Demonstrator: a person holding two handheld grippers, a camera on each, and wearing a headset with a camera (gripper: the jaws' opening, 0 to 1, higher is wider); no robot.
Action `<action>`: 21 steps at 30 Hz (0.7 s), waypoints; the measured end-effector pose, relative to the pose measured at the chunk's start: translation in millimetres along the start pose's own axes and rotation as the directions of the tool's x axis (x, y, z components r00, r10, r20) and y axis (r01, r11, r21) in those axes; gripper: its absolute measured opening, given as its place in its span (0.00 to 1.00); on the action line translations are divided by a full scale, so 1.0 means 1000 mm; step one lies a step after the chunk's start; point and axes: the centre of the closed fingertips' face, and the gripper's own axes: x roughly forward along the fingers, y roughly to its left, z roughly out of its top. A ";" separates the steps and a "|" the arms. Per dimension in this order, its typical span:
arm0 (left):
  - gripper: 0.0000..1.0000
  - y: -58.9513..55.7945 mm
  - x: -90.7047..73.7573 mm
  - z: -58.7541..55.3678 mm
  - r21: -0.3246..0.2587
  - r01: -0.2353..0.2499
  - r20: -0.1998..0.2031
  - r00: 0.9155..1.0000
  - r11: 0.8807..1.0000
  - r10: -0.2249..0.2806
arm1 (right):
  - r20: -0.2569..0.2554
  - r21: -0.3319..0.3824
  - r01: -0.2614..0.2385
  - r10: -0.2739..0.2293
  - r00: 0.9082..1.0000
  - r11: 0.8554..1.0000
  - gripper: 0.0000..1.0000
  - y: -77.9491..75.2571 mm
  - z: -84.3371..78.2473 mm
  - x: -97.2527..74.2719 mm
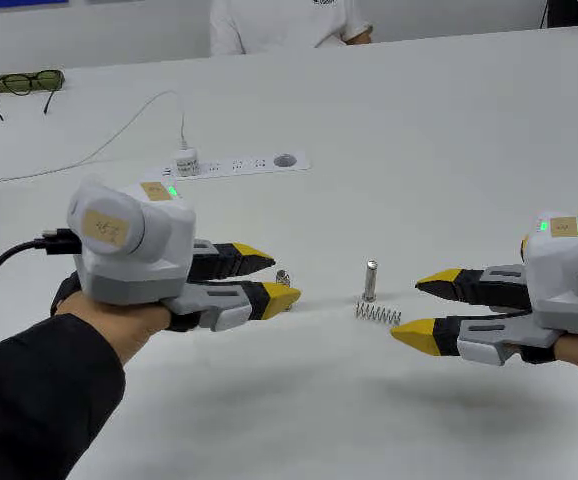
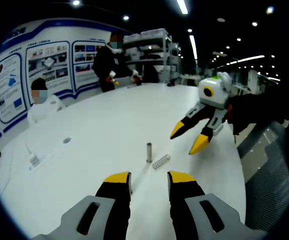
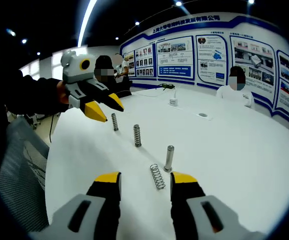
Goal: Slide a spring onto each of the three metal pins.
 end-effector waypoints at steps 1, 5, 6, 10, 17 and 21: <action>0.30 -0.002 -0.001 -0.001 -0.001 0.000 0.002 1.000 1.000 0.000 | -0.004 -0.004 -0.002 0.002 1.000 1.000 0.38 0.000 -0.001 0.001; 0.30 -0.012 -0.007 -0.006 -0.019 -0.002 0.008 1.000 1.000 0.002 | -0.038 -0.022 -0.009 0.009 0.999 1.000 0.34 -0.003 -0.007 0.009; 0.30 -0.013 -0.008 -0.008 -0.021 -0.003 0.007 1.000 1.000 0.003 | -0.043 -0.024 -0.010 0.009 0.999 1.000 0.33 -0.004 -0.008 0.011; 0.29 -0.018 -0.010 -0.018 -0.027 -0.011 -0.008 1.000 1.000 0.011 | -0.074 -0.022 -0.009 0.007 0.997 1.000 0.30 -0.011 -0.016 0.019; 0.28 -0.026 -0.009 -0.030 -0.061 -0.009 -0.014 1.000 0.998 0.008 | -0.117 -0.012 -0.007 0.005 0.993 1.000 0.26 -0.019 -0.030 0.028; 0.28 -0.031 -0.006 -0.035 -0.076 -0.003 -0.018 1.000 0.997 0.002 | -0.124 -0.013 -0.016 0.014 0.992 1.000 0.24 -0.020 -0.033 0.032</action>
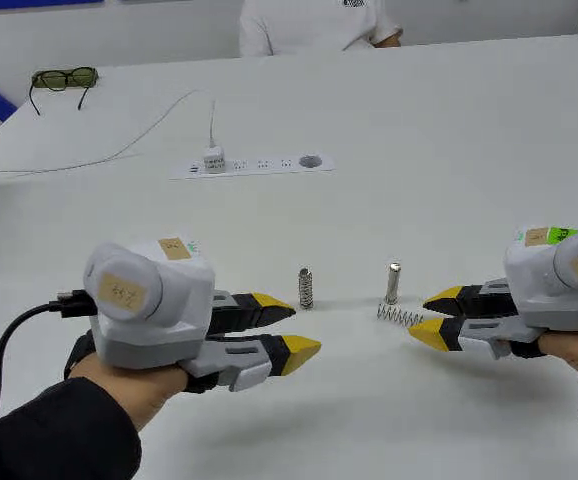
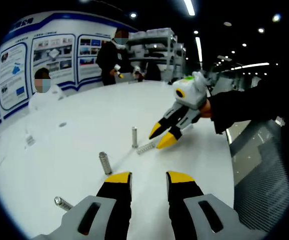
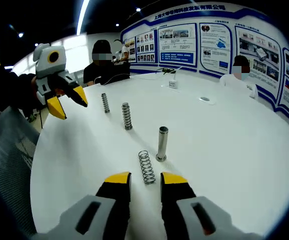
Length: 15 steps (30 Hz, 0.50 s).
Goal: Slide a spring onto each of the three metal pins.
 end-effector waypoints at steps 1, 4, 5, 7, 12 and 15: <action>0.28 -0.002 0.001 -0.002 -0.004 0.004 -0.004 1.000 1.000 -0.004 | -0.006 -0.005 0.000 0.000 1.000 1.000 0.24 -0.001 -0.001 0.002; 0.27 -0.005 0.003 -0.006 -0.010 0.010 -0.012 1.000 1.000 -0.011 | -0.022 -0.011 -0.001 0.000 1.000 1.000 0.23 -0.002 -0.005 0.005; 0.27 -0.006 0.004 -0.007 -0.012 0.013 -0.013 1.000 1.000 -0.013 | -0.026 -0.011 0.001 -0.001 1.000 1.000 0.22 -0.003 -0.007 0.005; 0.27 -0.009 0.004 -0.008 -0.018 0.018 -0.015 1.000 1.000 -0.018 | -0.030 -0.012 0.003 -0.003 1.000 1.000 0.20 -0.004 -0.008 0.005; 0.26 -0.011 0.006 -0.010 -0.023 0.025 -0.024 0.999 0.999 -0.025 | -0.027 -0.021 -0.003 0.002 1.000 1.000 0.18 -0.002 -0.007 0.008; 0.26 -0.011 0.006 -0.010 -0.027 0.025 -0.022 0.999 0.999 -0.026 | -0.033 -0.033 -0.007 0.006 0.999 0.999 0.15 0.001 -0.008 0.009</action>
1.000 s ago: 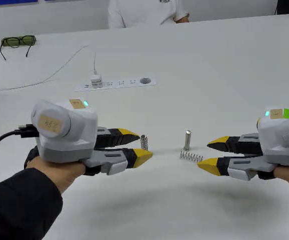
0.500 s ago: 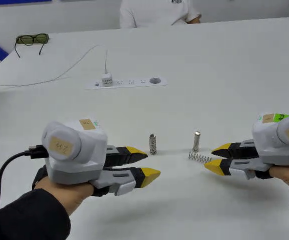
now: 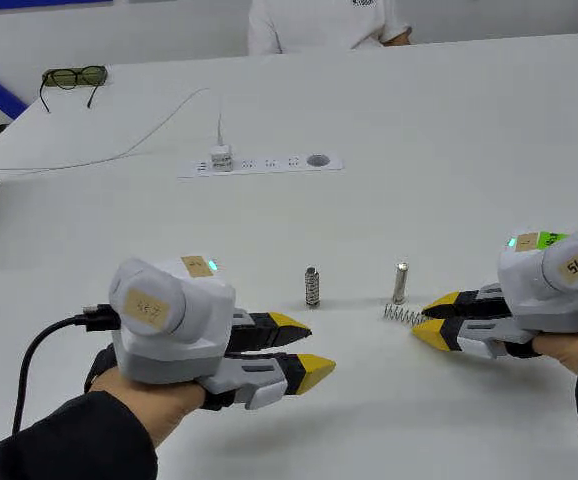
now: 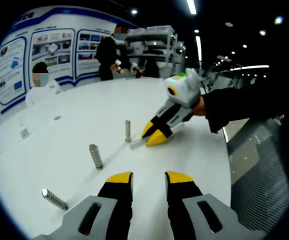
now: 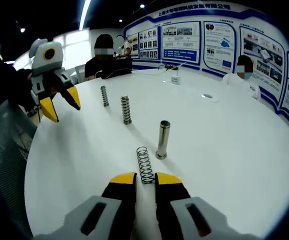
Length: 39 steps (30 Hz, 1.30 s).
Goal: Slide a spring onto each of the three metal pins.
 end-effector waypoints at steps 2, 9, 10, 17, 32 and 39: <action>0.26 0.000 0.000 0.000 -0.006 0.001 0.001 1.000 1.000 -0.001 | -0.005 -0.011 -0.002 0.002 1.000 1.000 0.13 0.001 -0.001 0.000; 0.25 0.002 0.001 -0.004 -0.017 0.002 -0.008 1.000 1.000 -0.002 | 0.002 -0.005 -0.018 0.018 1.000 1.000 0.12 0.006 -0.001 0.000; 0.25 0.002 0.001 -0.004 -0.017 0.002 -0.009 1.000 1.000 -0.003 | 0.001 -0.009 -0.019 0.019 1.000 1.000 0.12 0.007 -0.001 0.000; 0.25 0.007 0.003 -0.003 -0.026 0.006 -0.009 1.000 1.000 -0.006 | 0.011 0.001 -0.083 0.083 0.997 0.997 0.11 0.023 0.003 -0.008; 0.26 0.002 0.004 0.005 -0.043 0.039 0.010 0.999 0.998 -0.038 | 0.097 -0.118 -0.248 0.260 0.961 0.961 0.11 0.078 0.043 -0.028; 0.27 -0.009 0.000 0.012 -0.028 0.110 0.036 0.993 0.994 -0.109 | 0.113 -0.194 -0.303 0.328 0.938 0.933 0.11 0.098 0.054 -0.031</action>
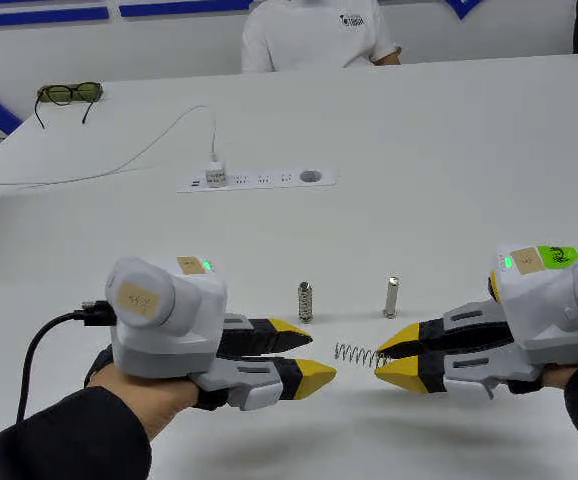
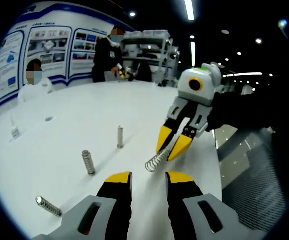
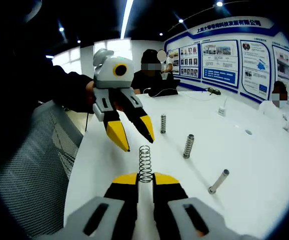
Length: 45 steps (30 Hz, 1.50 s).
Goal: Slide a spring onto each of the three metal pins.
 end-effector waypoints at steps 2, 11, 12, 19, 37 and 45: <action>0.26 -0.004 0.000 0.000 0.001 0.023 0.002 1.000 1.000 -0.023 | 0.011 -0.011 -0.012 0.013 1.000 1.000 0.11 0.003 0.004 0.000; 0.15 -0.015 0.002 0.003 -0.010 0.078 0.018 0.997 0.997 -0.078 | 0.027 -0.035 -0.055 0.056 0.998 0.998 0.11 0.012 0.008 0.001; 0.14 -0.016 0.002 0.003 -0.018 0.088 0.021 0.996 0.996 -0.088 | 0.030 -0.041 -0.057 0.058 0.998 0.998 0.11 0.013 0.009 0.001; 0.13 -0.018 0.001 0.004 -0.038 0.105 0.029 0.994 0.994 -0.104 | 0.035 -0.057 -0.061 0.063 0.997 0.997 0.11 0.013 0.010 0.001; 0.11 -0.021 0.005 0.032 -0.029 0.099 0.108 0.990 0.995 -0.096 | 0.006 -0.076 -0.038 0.038 0.999 0.996 0.11 0.010 0.007 0.005; 0.10 -0.028 0.010 0.041 -0.008 0.113 0.117 0.987 0.994 -0.112 | -0.005 -0.085 -0.045 0.045 0.999 0.995 0.11 0.013 0.007 0.012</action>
